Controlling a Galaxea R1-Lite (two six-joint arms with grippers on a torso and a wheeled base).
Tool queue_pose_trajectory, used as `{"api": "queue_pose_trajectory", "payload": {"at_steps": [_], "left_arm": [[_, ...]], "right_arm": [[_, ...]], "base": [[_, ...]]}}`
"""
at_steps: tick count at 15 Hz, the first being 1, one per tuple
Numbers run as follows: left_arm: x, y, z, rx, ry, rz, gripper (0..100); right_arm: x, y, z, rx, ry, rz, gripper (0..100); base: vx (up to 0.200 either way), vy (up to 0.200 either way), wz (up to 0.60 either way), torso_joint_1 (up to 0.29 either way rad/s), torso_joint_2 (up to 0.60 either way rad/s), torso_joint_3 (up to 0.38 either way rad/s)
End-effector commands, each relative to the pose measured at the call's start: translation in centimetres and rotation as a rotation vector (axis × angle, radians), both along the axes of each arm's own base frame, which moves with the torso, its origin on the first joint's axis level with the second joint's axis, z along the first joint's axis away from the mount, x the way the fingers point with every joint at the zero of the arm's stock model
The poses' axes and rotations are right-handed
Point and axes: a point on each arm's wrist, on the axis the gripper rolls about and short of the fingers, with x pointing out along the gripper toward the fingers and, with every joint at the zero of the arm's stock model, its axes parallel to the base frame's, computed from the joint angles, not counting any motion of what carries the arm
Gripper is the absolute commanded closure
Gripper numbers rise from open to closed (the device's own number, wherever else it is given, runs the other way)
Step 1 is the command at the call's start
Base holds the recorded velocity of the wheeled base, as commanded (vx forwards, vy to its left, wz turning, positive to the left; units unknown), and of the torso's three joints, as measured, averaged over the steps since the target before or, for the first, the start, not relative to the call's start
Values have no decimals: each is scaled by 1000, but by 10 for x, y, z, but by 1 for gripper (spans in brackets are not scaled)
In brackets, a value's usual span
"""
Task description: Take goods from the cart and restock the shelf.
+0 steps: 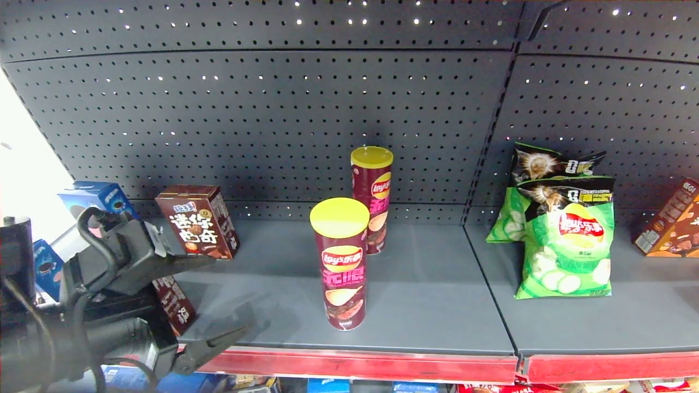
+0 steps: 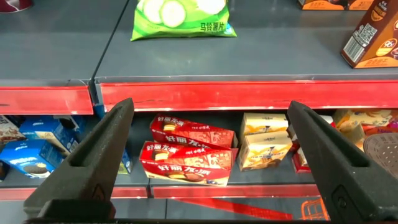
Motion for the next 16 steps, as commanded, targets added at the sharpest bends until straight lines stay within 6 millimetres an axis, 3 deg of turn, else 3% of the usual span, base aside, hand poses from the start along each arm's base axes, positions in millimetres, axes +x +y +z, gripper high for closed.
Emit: {"api": "queue_pose_trajectory", "payload": {"at_steps": [1, 4, 9, 16], "left_arm": [[25, -12, -1, 13, 33, -11, 0], [49, -20, -8, 10, 88, -2, 0], [68, -33, -28, 7, 189, -8, 0], [75, -46, -45, -9, 285, 51, 0]], "right_arm": [[0, 0, 0, 0, 4, 0, 0], [0, 0, 0, 0, 4, 0, 0], [0, 0, 0, 0, 4, 0, 0], [0, 0, 0, 0, 4, 0, 0]], "base": [[0, 0, 0, 0, 0, 0], [0, 0, 0, 0, 0, 0], [0, 0, 0, 0, 0, 0], [0, 0, 0, 0, 0, 0]]}}
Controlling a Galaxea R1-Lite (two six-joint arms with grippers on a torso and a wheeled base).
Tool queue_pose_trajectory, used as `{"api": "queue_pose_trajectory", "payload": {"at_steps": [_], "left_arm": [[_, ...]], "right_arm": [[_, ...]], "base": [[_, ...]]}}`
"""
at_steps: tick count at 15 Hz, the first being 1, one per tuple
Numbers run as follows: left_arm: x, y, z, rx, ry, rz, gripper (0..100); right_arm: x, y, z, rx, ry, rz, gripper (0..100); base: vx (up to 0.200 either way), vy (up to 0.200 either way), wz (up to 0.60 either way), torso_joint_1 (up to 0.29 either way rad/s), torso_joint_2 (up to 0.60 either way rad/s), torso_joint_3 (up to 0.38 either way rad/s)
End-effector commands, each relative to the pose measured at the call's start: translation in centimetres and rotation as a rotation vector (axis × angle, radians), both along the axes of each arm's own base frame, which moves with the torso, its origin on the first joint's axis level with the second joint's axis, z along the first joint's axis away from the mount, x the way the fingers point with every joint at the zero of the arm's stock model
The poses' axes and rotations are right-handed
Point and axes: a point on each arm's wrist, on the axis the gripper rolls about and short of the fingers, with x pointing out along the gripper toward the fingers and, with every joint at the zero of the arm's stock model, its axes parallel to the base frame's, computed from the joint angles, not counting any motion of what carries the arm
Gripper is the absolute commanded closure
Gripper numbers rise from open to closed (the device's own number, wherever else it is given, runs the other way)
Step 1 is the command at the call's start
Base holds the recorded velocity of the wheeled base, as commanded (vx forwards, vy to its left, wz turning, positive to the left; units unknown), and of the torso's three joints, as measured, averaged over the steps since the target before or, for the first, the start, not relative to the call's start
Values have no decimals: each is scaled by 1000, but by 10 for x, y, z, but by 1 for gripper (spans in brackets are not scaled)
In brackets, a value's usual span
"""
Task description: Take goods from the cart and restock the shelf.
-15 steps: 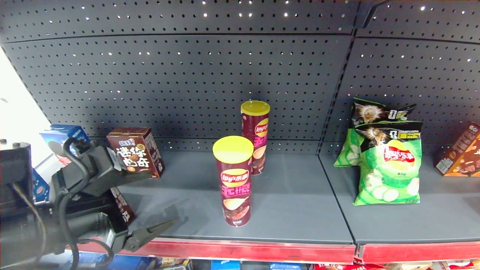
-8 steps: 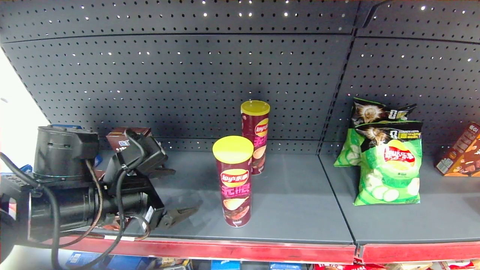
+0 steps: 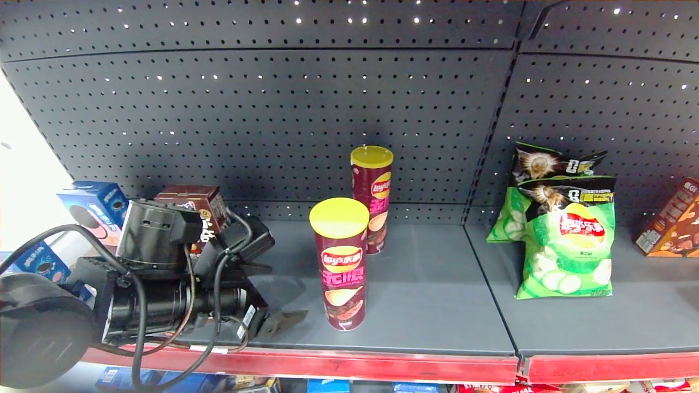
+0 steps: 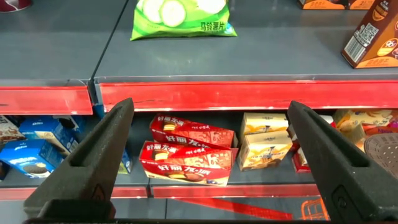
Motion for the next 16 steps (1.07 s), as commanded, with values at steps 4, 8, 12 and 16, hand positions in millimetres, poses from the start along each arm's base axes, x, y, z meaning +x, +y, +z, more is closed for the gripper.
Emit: {"api": "queue_pose_trajectory", "payload": {"at_steps": [4, 8, 12, 16], "left_arm": [[15, -4, -6, -10, -25, 148, 0], [25, -7, -7, -30, -67, 162, 0], [35, -12, -12, -66, -100, 195, 0], [33, -21, -14, -73, -92, 186, 0]], "right_arm": [[0, 0, 0, 0, 2, 0, 0], [0, 0, 0, 0, 2, 0, 0], [0, 0, 0, 0, 2, 0, 0], [0, 0, 0, 0, 2, 0, 0]], "base": [[0, 0, 0, 0, 0, 0], [0, 0, 0, 0, 0, 0], [0, 0, 0, 0, 0, 0], [0, 0, 0, 0, 0, 0]]}}
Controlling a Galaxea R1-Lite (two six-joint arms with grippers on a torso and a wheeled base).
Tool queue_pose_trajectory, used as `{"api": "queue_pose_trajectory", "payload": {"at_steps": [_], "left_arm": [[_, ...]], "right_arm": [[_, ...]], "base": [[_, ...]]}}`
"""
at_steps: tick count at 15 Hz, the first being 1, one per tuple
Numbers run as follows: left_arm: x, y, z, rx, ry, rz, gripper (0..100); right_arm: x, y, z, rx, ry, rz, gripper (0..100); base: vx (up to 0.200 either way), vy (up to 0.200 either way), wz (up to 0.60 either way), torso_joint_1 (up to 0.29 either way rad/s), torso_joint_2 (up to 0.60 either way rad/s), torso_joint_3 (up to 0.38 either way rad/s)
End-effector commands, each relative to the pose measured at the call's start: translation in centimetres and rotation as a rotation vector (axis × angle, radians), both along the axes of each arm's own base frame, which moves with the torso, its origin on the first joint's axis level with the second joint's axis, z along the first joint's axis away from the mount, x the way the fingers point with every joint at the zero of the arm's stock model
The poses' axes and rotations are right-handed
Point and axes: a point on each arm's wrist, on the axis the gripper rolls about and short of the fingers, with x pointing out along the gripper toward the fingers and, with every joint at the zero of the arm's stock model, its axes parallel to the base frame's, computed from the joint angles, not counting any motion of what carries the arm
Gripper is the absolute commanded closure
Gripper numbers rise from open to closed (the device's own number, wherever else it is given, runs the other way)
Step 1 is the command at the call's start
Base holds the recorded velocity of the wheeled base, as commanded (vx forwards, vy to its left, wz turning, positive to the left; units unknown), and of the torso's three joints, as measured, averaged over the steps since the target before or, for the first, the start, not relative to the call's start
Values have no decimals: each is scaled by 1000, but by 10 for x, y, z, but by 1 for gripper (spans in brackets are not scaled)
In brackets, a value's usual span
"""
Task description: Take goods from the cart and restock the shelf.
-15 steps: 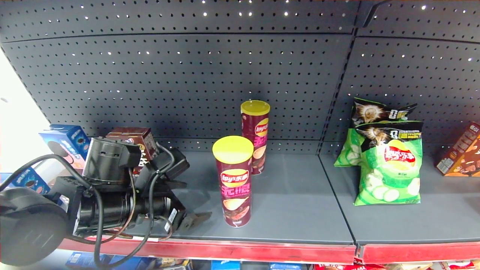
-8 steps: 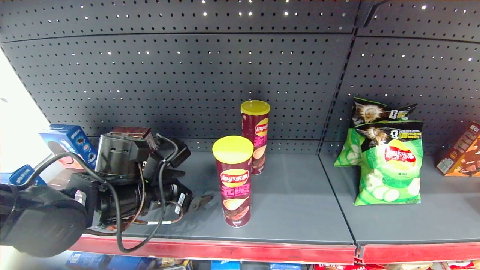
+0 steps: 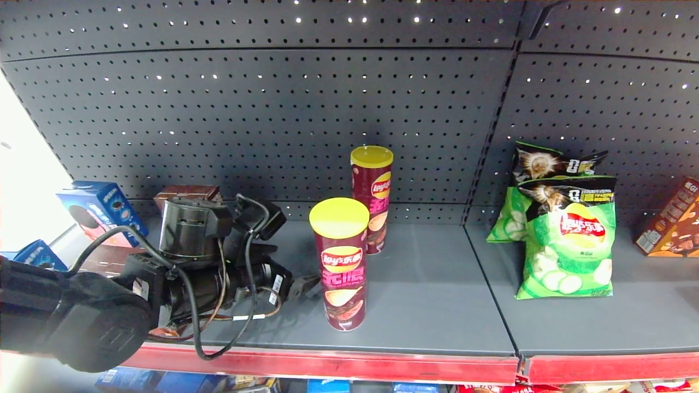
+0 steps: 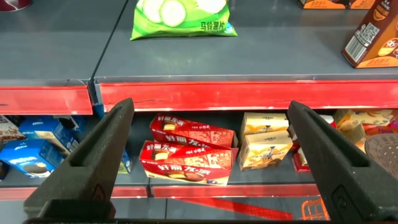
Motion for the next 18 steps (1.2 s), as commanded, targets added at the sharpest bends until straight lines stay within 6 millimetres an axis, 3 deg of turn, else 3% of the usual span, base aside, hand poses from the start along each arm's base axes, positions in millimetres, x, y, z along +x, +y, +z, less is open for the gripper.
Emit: {"api": "queue_pose_trajectory", "payload": {"at_steps": [1, 18], "left_arm": [[-1, -5, -2, 2, 4, -16, 0], [-3, -28, -5, -16, 3, -77, 0]], "right_arm": [[0, 0, 0, 0, 1, 0, 0], [0, 0, 0, 0, 1, 0, 0]], "base": [[0, 0, 0, 0, 0, 0], [0, 0, 0, 0, 0, 0]]}}
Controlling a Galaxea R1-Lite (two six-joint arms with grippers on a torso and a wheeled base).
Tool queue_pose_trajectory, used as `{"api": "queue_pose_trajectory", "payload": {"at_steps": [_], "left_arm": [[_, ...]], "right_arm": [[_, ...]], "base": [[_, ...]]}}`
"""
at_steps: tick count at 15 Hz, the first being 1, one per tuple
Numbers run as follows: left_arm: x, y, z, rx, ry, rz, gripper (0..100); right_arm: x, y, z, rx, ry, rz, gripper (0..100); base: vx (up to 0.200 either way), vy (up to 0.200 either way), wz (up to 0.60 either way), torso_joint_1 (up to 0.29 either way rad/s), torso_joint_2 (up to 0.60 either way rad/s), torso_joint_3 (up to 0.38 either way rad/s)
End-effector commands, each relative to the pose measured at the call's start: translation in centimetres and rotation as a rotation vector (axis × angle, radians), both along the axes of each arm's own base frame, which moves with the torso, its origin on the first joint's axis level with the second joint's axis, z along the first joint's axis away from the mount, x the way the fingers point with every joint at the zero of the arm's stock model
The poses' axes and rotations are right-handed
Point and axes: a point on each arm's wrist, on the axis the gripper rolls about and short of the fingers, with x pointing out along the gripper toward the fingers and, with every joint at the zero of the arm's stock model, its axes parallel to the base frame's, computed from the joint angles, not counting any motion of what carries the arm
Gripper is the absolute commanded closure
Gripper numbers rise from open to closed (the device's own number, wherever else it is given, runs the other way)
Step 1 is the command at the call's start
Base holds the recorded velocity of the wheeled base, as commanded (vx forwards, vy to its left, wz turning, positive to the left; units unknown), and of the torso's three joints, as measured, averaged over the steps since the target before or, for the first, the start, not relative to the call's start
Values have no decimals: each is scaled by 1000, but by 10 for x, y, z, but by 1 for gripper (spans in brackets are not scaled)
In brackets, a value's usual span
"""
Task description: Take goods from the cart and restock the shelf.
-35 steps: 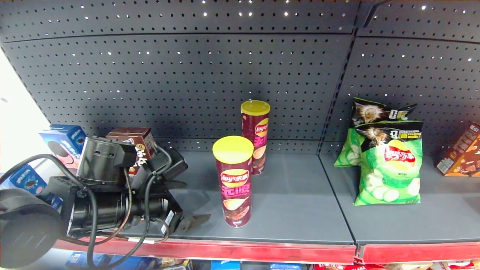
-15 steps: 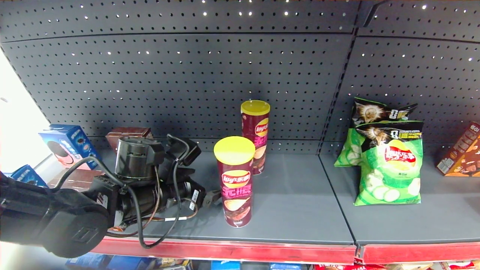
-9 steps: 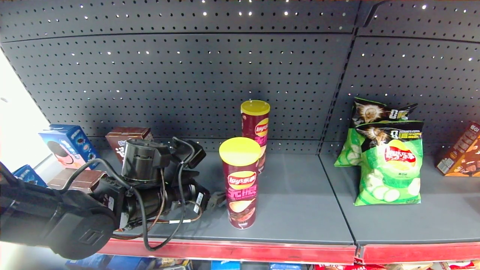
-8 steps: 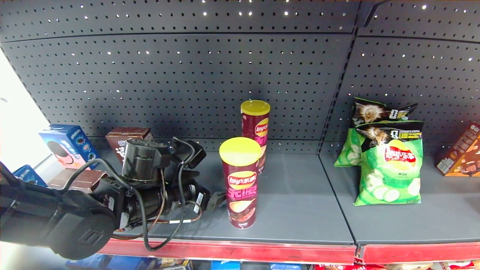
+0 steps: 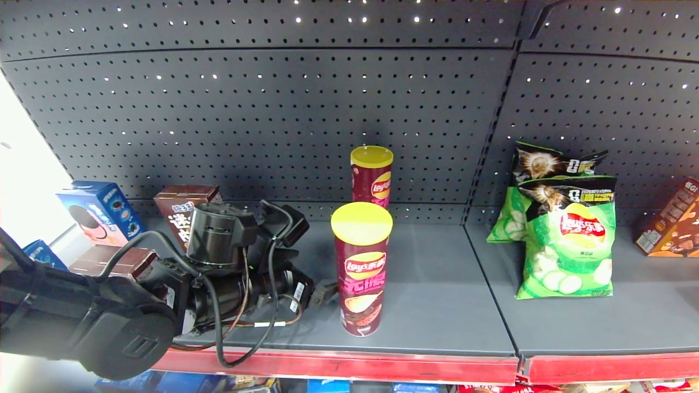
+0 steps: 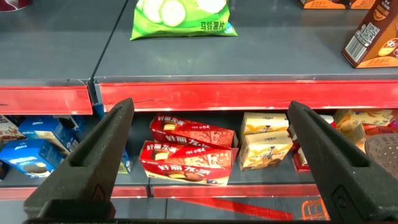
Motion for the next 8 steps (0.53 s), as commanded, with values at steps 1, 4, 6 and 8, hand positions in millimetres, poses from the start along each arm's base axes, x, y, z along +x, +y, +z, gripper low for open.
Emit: {"api": "queue_pose_trajectory", "payload": {"at_steps": [1, 4, 6, 8], "left_arm": [[0, -2, 0, -1, -1, -7, 0], [0, -3, 0, 0, 1, -9, 0], [0, -3, -1, 0, 1, -9, 0], [0, -6, -1, -1, 1, -17, 0]], "right_arm": [[0, 0, 0, 0, 2, -1, 0], [0, 0, 0, 0, 2, -1, 0], [0, 0, 0, 0, 2, -1, 0], [0, 0, 0, 0, 2, -1, 0]], "base": [[0, 0, 0, 0, 0, 0], [0, 0, 0, 0, 0, 0], [0, 0, 0, 0, 0, 0], [0, 0, 0, 0, 0, 0]]}}
